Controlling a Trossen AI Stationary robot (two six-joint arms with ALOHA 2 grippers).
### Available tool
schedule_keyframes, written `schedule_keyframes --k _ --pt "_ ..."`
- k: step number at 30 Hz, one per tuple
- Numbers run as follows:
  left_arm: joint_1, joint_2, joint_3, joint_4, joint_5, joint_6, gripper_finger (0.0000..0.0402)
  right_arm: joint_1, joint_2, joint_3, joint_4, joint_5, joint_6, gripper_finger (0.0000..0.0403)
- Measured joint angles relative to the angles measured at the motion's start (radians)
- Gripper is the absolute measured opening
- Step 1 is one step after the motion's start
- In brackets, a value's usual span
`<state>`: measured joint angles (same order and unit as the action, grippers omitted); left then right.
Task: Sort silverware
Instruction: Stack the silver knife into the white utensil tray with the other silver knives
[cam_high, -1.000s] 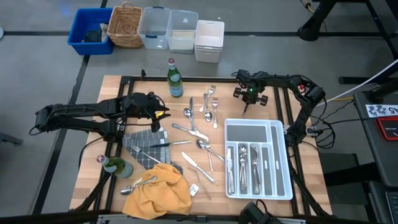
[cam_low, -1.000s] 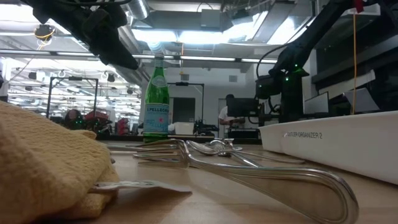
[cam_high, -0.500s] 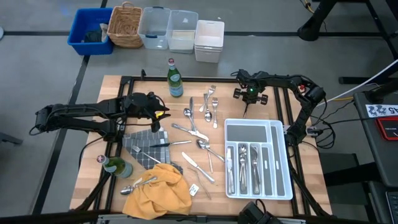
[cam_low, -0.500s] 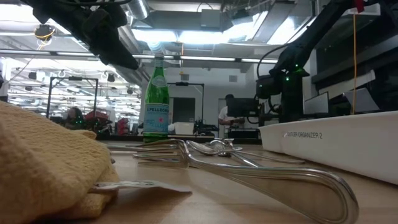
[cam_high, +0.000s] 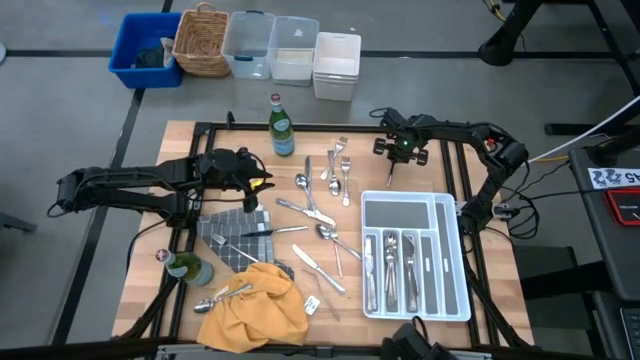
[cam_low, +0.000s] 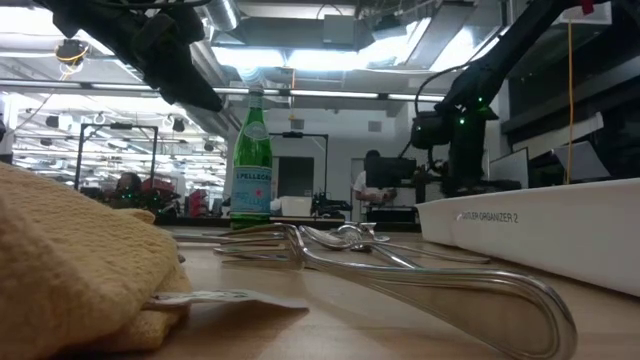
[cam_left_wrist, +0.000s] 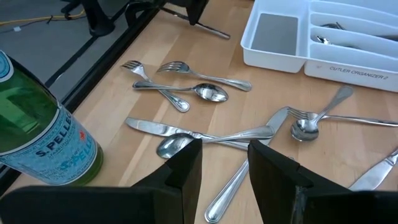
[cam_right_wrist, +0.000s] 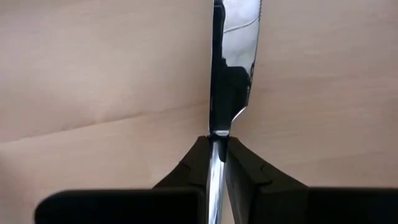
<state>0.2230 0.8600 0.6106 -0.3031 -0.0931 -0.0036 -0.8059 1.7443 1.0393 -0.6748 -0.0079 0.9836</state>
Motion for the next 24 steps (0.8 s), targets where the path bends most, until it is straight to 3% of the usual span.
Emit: schedule_keyframes --k 8,18,24 --pt "0.0 0.0 0.0 0.0 0.0 0.0 0.0117 0.0 -0.002 0.0 0.166 -0.118 0.0 0.0033" --pt "0.0 0.0 0.0 0.0 0.0 0.0 0.0117 0.0 -0.004 0.002 0.478 -0.33 0.002 0.0033" --pt "0.0 0.0 0.0 0.0 0.0 -0.009 0.0117 0.025 -0.007 0.002 0.58 -0.475 0.004 0.0033"
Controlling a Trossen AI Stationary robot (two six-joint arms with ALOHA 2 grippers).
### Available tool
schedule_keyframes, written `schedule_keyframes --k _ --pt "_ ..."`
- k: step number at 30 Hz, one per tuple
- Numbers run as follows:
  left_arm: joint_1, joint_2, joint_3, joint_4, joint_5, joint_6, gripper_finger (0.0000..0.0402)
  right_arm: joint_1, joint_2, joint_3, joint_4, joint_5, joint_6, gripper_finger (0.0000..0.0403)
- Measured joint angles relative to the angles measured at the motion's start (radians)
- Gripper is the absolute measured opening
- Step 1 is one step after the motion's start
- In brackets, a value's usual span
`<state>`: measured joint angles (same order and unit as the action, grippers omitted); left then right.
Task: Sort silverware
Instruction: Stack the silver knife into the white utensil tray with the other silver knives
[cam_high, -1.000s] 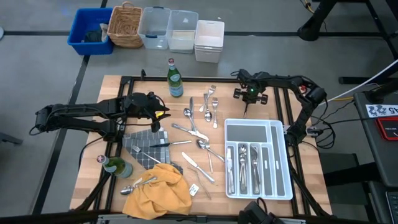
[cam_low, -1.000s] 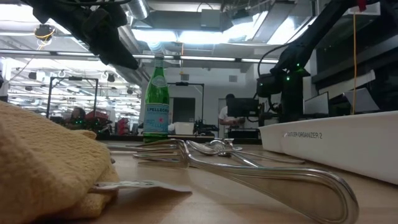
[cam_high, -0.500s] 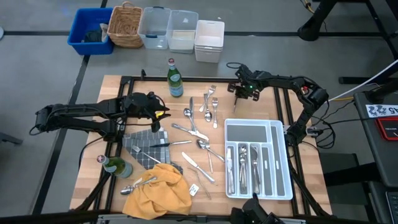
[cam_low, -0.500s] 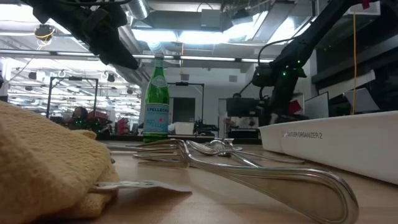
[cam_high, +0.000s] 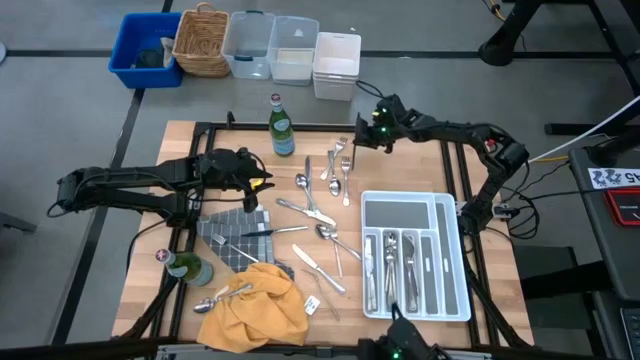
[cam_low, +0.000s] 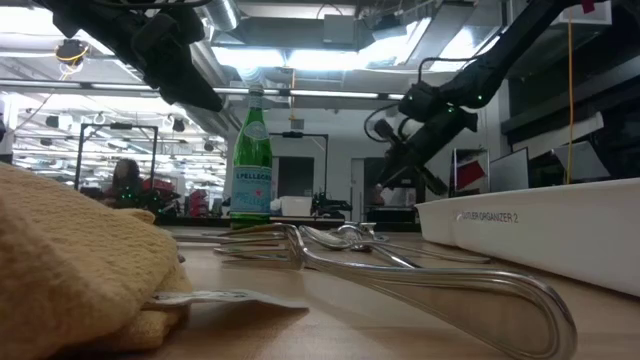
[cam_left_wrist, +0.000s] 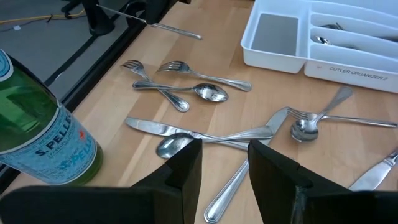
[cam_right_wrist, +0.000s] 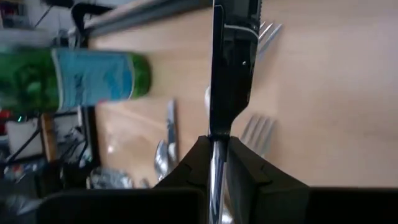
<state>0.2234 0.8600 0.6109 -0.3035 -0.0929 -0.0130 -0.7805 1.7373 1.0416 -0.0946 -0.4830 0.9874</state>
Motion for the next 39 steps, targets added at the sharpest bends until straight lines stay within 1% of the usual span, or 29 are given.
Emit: schedule_keyframes --k 6,11,16,20,23,28,33,39 --pt "0.0 0.0 0.0 -0.001 0.0 -0.013 0.0117 0.078 -0.04 0.0 -0.013 -0.024 0.001 0.0033" --pt "0.0 0.0 0.0 -0.001 0.0 -0.026 0.0117 0.166 -0.109 0.0 -0.012 -0.023 0.001 0.0033" --pt "0.0 0.0 0.0 -0.001 0.0 -0.038 0.0117 0.277 -0.204 0.001 -0.059 0.025 0.003 0.0033" --pt "0.0 0.0 0.0 -0.001 0.0 -0.039 0.0117 0.389 -0.288 0.001 -0.172 0.109 0.044 0.0033" --pt "0.0 0.0 0.0 -0.001 0.0 -0.039 0.0117 0.497 -0.343 0.001 -0.269 0.182 0.1 0.0033" --pt "0.0 0.0 0.0 -0.001 0.0 -0.039 0.0117 0.716 -0.405 0.001 -0.414 0.334 0.259 0.0033" --pt "0.0 0.0 0.0 -0.001 0.0 -0.04 0.0117 0.939 -0.416 0.001 -0.495 0.514 0.484 0.0033" --pt "0.0 0.0 0.0 -0.001 0.0 -0.076 0.0117 1.163 -0.367 0.001 -0.59 0.649 0.767 0.0033"
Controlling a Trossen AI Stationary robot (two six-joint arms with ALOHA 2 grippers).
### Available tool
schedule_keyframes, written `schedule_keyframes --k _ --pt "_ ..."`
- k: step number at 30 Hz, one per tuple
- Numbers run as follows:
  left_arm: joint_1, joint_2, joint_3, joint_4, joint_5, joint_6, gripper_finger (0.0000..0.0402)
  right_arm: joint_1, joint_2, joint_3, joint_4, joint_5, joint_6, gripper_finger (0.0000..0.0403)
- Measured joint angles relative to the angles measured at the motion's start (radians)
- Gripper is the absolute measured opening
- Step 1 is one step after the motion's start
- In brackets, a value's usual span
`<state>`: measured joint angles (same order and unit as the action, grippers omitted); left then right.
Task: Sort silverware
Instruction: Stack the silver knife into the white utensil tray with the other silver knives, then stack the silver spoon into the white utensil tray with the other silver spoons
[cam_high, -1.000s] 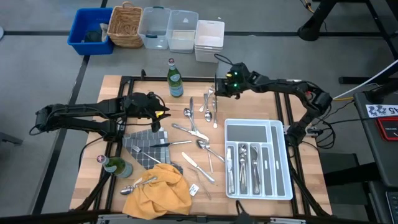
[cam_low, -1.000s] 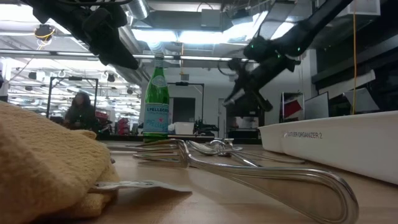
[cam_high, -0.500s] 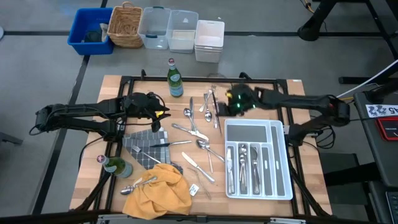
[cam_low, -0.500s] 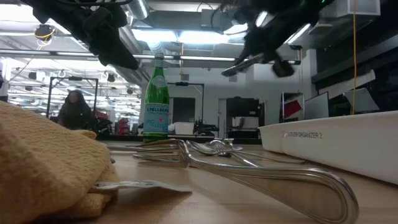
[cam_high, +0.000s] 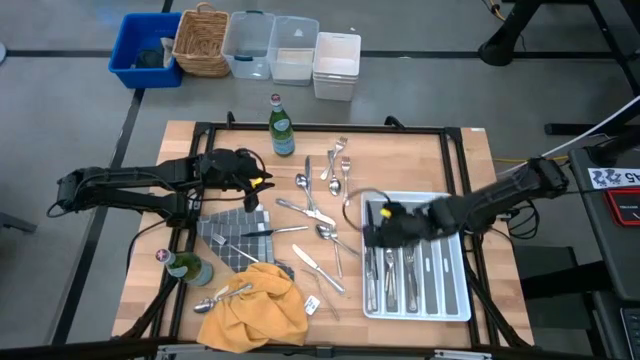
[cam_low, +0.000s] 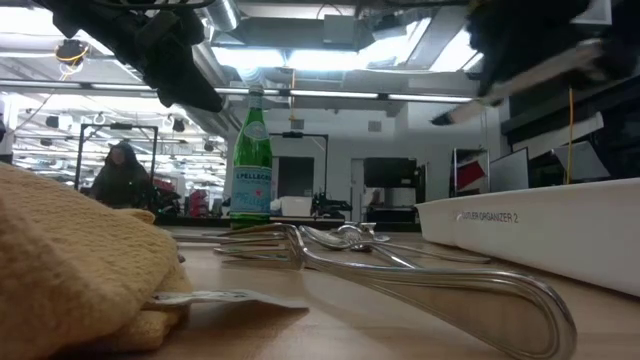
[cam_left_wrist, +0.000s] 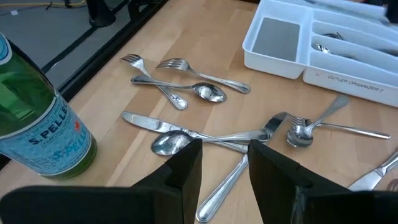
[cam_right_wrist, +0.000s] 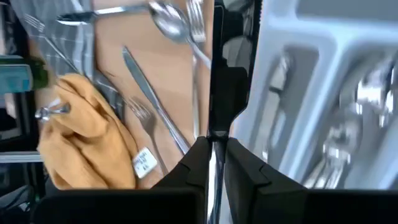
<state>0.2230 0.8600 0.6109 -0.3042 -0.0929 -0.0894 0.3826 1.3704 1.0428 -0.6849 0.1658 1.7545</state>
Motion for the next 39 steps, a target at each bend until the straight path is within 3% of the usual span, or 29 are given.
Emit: schedule_keyframes --k 7,12,19,26,39 --pt "0.0 0.0 0.0 0.0 0.0 -0.045 0.0117 0.161 0.1 0.0 0.034 0.111 0.154 0.0033" --pt "0.0 0.0 0.0 0.001 0.0 -0.046 0.0117 0.205 0.18 0.0 0.038 0.109 0.18 0.0033" --pt "0.0 0.0 0.0 0.001 0.0 -0.06 0.0117 0.207 0.278 0.0 0.049 0.027 0.18 0.0033" --pt "0.0 0.0 0.0 -0.002 0.0 -0.079 0.0117 0.207 0.326 0.0 0.08 0.025 0.179 0.0035" --pt "0.0 0.0 0.0 -0.108 0.011 -0.125 0.0117 0.206 0.33 0.0 0.086 0.025 0.178 0.0108"
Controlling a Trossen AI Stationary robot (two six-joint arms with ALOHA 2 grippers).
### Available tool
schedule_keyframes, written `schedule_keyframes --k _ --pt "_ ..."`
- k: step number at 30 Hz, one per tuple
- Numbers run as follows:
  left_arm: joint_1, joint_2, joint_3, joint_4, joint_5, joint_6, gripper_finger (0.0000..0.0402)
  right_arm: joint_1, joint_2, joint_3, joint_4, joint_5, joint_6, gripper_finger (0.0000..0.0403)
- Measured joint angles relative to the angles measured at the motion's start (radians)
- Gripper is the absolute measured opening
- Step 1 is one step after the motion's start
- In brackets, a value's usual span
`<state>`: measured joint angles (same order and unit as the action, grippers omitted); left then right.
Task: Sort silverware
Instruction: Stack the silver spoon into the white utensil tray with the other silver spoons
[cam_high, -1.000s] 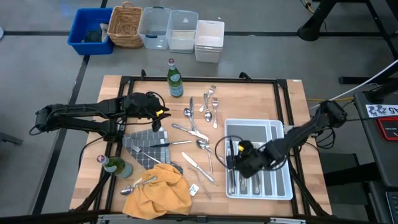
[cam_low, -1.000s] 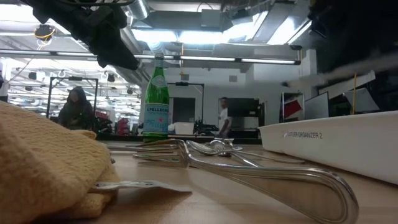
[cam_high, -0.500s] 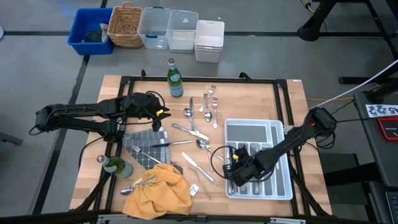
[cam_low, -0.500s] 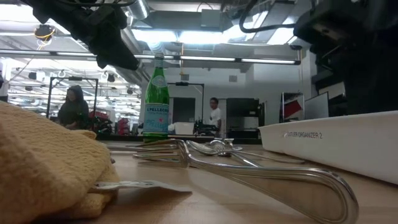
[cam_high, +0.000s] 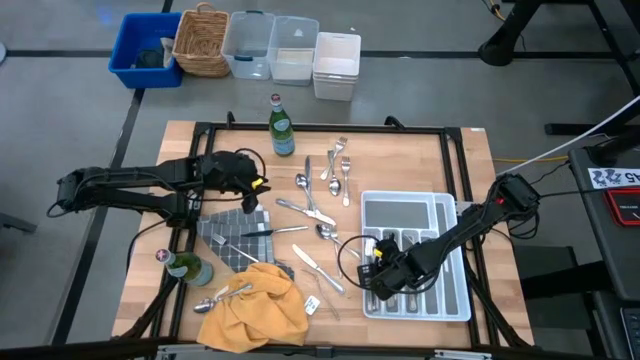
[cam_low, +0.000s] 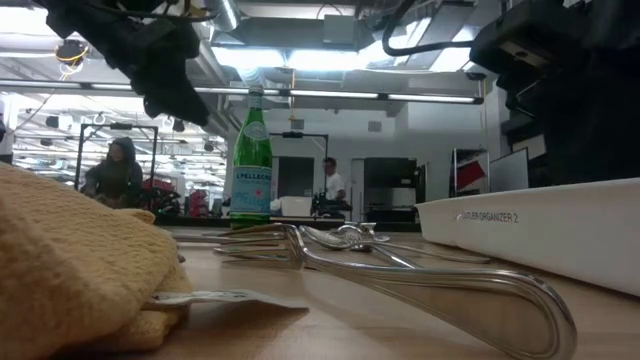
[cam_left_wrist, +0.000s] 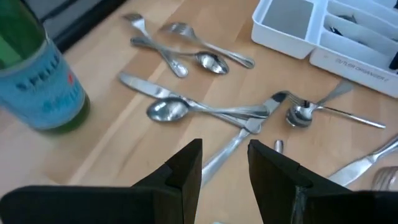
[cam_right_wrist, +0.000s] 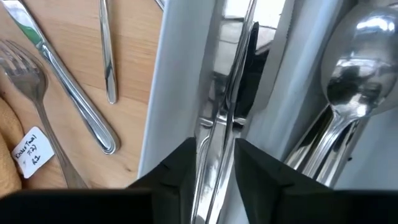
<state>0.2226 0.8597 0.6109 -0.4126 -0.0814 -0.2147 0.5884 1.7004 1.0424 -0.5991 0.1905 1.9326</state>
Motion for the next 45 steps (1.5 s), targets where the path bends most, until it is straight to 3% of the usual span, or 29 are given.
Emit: schedule_keyframes --k 8,18,26,30,35,45 --pt "0.0 0.0 0.0 -0.001 0.105 -0.262 0.0117 0.0 0.0 0.0 0.008 0.0 -0.001 0.0126" --pt "0.0 0.0 0.0 0.005 0.123 -0.276 0.0117 0.0 -0.049 0.0 0.028 0.011 -0.092 0.0126" --pt "0.0 0.0 0.0 0.005 0.123 -0.276 0.0117 0.0 -0.105 0.0 0.055 0.185 -0.193 0.0127" --pt "0.0 0.0 0.0 0.006 0.122 -0.276 0.0117 -0.032 -0.105 0.0 0.131 0.224 -0.325 0.0127" --pt "0.0 0.0 0.0 0.013 0.122 -0.276 0.0117 -0.123 -0.105 0.0 0.24 0.211 -0.65 0.0127" --pt "0.0 0.0 0.0 0.013 0.122 -0.276 0.0117 -0.317 -0.095 0.0 0.193 0.031 -0.987 0.0127"
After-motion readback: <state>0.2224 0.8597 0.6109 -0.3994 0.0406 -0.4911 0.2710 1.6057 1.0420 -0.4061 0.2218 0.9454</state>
